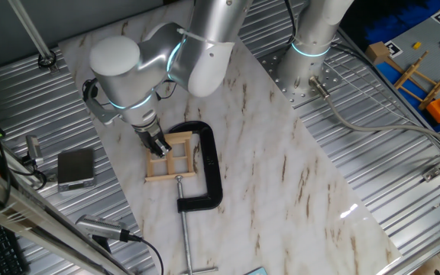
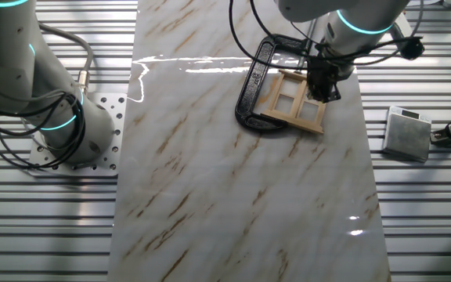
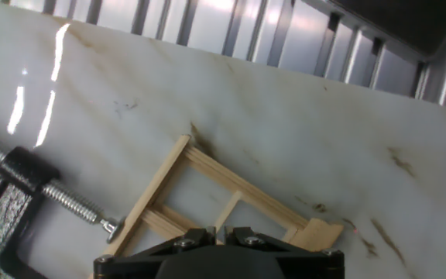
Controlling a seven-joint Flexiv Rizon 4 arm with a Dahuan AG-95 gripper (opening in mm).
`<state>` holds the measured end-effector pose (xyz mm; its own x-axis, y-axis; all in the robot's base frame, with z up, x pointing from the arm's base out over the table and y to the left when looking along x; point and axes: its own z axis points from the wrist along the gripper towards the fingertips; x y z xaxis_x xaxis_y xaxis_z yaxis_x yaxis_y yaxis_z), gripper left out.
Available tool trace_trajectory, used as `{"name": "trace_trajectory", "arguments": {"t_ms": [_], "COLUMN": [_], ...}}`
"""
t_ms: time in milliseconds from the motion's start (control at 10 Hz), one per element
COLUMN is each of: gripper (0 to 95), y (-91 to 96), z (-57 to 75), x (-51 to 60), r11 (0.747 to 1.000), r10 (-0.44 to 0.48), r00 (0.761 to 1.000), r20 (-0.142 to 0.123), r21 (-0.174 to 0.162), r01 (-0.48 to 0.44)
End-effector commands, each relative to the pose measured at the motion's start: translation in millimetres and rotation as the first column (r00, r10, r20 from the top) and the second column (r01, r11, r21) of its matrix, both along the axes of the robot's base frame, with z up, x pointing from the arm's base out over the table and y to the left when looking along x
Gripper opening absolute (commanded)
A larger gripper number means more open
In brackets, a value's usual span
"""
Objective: Open a sliding window
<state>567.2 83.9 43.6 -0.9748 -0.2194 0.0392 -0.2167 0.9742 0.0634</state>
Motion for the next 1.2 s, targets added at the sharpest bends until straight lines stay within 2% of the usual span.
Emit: {"name": "trace_trajectory", "arguments": {"t_ms": [100,200,500,700,800,1200], "gripper": [19.0,19.0,19.0,19.0,38.0,38.0], "y": [-1.6,-2.5,-2.1,-2.0,-1.6,1.4], "z": [-3.8,-7.2,-10.7,-11.6,-11.9,-14.4], "x": [-2.5,-1.6,-0.1,0.4,0.7,3.2], "r11": [0.995,0.993,0.985,0.984,0.983,0.979], "r10": [-0.094,-0.12,-0.171,-0.174,-0.181,-0.194], "r00": [0.996,0.993,0.985,0.985,0.983,0.981], "r20": [-0.002,-0.003,-0.017,-0.017,-0.019,-0.029], "r21": [-0.009,-0.009,0.027,0.027,0.032,0.062], "r01": [0.094,0.12,0.171,0.174,0.181,0.195]}}
